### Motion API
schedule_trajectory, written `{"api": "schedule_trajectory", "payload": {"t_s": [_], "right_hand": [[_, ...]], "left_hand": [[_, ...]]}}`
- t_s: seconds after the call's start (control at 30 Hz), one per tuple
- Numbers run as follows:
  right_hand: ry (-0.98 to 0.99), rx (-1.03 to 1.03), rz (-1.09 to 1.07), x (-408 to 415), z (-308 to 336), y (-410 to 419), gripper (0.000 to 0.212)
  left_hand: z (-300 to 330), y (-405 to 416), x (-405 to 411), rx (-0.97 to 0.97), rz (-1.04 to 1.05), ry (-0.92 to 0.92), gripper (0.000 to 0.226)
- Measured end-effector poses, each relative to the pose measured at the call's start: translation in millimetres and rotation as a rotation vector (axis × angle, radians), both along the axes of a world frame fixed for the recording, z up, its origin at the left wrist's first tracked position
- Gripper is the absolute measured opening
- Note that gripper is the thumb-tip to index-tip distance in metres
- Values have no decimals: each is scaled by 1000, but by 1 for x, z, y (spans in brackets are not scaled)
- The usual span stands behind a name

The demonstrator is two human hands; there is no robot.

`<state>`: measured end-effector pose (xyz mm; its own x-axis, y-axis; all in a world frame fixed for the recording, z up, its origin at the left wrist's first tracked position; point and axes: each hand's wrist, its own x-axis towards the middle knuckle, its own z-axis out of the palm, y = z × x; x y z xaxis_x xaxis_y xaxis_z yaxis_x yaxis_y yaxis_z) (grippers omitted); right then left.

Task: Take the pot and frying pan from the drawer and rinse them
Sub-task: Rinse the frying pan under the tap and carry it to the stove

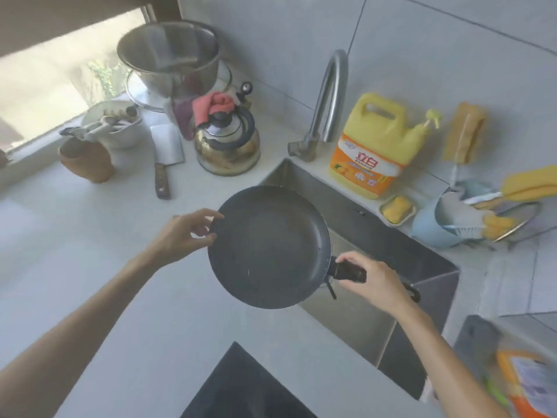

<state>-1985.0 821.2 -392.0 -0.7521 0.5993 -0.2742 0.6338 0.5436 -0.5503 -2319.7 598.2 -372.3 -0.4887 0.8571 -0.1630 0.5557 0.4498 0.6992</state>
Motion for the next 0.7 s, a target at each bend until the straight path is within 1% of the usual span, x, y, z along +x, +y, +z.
{"api": "schedule_trajectory", "payload": {"t_s": [0.07, 0.13, 0.27, 0.33, 0.47, 0.57, 0.7], "right_hand": [[18, -3, -84, 19, -15, 29, 37], [2, -49, -157, 30, -39, 51, 39], [-74, -162, -241, 37, -102, 77, 37], [-86, -213, -258, 37, -135, 79, 38], [-145, -178, -260, 28, -191, 74, 35], [-172, -143, -287, 22, -215, 64, 34], [-169, -172, -317, 24, -241, 53, 35]], "left_hand": [[-13, 62, 3, -30, -113, 47, 35], [-33, 113, 7, -98, -200, 96, 38], [-98, 175, 9, -250, -300, 99, 41], [-135, 189, 7, -331, -304, 112, 42], [-201, 202, 10, -449, -265, 147, 47], [-227, 208, 16, -518, -254, 191, 50], [-247, 214, 19, -629, -355, 290, 49]]}}
